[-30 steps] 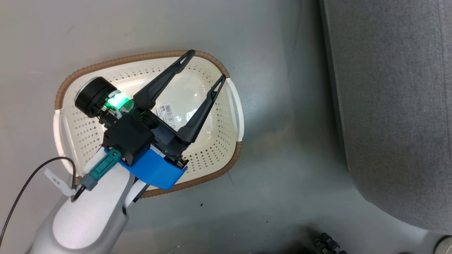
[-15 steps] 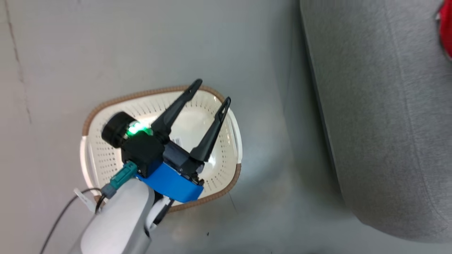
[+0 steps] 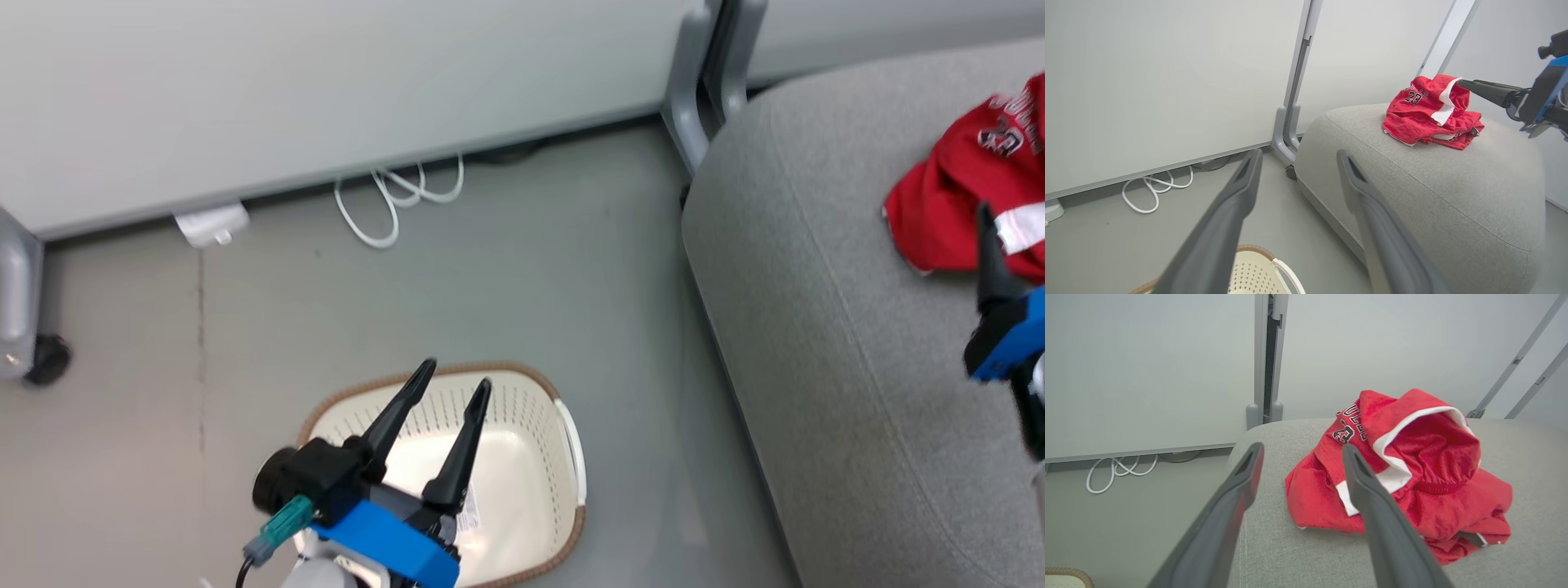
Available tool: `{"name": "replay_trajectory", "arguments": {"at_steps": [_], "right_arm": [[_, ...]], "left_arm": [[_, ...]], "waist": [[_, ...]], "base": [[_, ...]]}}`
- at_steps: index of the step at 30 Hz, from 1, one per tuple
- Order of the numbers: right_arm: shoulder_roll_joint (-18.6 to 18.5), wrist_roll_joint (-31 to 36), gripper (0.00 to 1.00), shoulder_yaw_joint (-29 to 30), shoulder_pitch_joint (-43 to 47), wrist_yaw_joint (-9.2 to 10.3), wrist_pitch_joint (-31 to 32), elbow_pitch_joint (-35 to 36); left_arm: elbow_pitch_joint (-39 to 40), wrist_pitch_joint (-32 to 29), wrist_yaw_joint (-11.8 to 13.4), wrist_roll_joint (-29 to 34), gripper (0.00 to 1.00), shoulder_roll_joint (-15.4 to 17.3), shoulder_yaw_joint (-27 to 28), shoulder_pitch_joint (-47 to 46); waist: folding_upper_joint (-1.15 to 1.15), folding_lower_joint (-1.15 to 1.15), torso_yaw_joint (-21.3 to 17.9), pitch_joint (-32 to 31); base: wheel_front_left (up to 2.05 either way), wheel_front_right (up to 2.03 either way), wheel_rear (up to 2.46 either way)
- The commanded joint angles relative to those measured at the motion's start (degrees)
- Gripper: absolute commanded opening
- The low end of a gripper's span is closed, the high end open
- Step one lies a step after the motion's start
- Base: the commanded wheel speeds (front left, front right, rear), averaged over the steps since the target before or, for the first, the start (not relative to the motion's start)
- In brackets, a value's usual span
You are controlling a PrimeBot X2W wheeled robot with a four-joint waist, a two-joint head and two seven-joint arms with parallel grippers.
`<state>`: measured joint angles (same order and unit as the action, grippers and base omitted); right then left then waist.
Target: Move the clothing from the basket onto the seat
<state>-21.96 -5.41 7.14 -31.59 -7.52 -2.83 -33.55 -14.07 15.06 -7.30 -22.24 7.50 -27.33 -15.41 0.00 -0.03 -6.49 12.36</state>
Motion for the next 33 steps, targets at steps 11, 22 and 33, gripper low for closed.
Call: {"name": "replay_trajectory", "arguments": {"at_steps": [11, 22, 33], "right_arm": [[8.3, 2.5, 1.00, -1.1, 22.8, 0.07, 4.5, 24.1], [17.3, 3.8, 1.00, -0.4, 33.7, 0.07, 4.0, 32.1], [19.1, 5.1, 1.00, -0.1, 37.2, 0.07, 2.9, 32.5]], "left_arm": [[0.4, 0.2, -0.1, 1.0, 1.00, -0.8, 11.5, 11.2], [-0.3, 0.2, 0.0, 3.6, 1.00, -1.9, 20.5, 15.1], [-2.5, 0.2, -0.2, 5.2, 1.00, -2.2, 22.7, 15.2]], "waist": [[0.00, 0.03, 6.0, -13.0], [0.00, 0.03, 8.6, -13.7], [0.00, 0.03, 8.9, -14.3]], "base": [[0.00, 0.00, 0.00], [0.00, 0.00, 0.00], [0.00, 0.00, 0.00]]}}
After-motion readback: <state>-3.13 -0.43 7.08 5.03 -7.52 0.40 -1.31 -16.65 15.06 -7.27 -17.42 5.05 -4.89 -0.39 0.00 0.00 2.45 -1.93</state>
